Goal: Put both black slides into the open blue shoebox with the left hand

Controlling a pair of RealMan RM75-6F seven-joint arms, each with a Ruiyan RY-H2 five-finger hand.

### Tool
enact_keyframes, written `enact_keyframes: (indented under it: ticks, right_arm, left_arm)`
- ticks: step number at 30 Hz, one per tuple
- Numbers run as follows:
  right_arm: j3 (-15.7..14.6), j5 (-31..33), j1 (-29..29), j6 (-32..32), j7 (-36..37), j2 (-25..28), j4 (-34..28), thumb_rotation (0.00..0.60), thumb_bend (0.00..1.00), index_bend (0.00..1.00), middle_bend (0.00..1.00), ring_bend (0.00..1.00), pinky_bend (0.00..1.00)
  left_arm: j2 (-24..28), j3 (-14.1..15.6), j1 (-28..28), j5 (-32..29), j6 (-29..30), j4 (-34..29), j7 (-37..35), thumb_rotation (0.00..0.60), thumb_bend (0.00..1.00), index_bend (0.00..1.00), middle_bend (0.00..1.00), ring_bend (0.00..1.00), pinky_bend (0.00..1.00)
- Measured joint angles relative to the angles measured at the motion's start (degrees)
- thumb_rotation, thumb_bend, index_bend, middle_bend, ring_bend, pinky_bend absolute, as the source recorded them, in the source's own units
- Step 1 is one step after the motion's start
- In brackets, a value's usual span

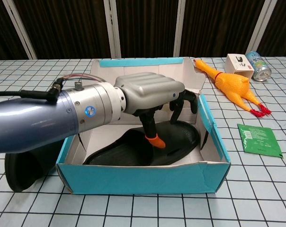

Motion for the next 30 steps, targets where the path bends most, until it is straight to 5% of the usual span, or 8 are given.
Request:
enact_keyframes:
  ticks: [10,17,30]
  right_arm:
    - [0.07,0.2,-0.19,0.38,-0.34,-0.05,-0.27,0.6,0.23,0.13,0.19,0.24,0.15]
    - [0.0,0.14,-0.17,0.3,-0.52,0.01,-0.51,0.6,0.23,0.13,0.19,0.24,0.15]
    - [0.07,0.62,-0.22,0.12,-0.8,0.1,-0.95,0.6,0.23,0.13,0.19,0.24,0.15]
  left_arm:
    - [11.4,-0.72,0.88,3.45,4.52,-11.07,5.27,0.6,0.15,0.19,0.42,0.31,0.36]
    - [21.28,1.47,4.8,3.04,7.3,-20.58,6.34,0.6,0.15,0.2,0.45,0.31,0.36]
    - [32.69,9.94,14.91,22.17,13.0,-21.76,-10.12,0.6,0.15,0.22,0.48,0.33,0.36]
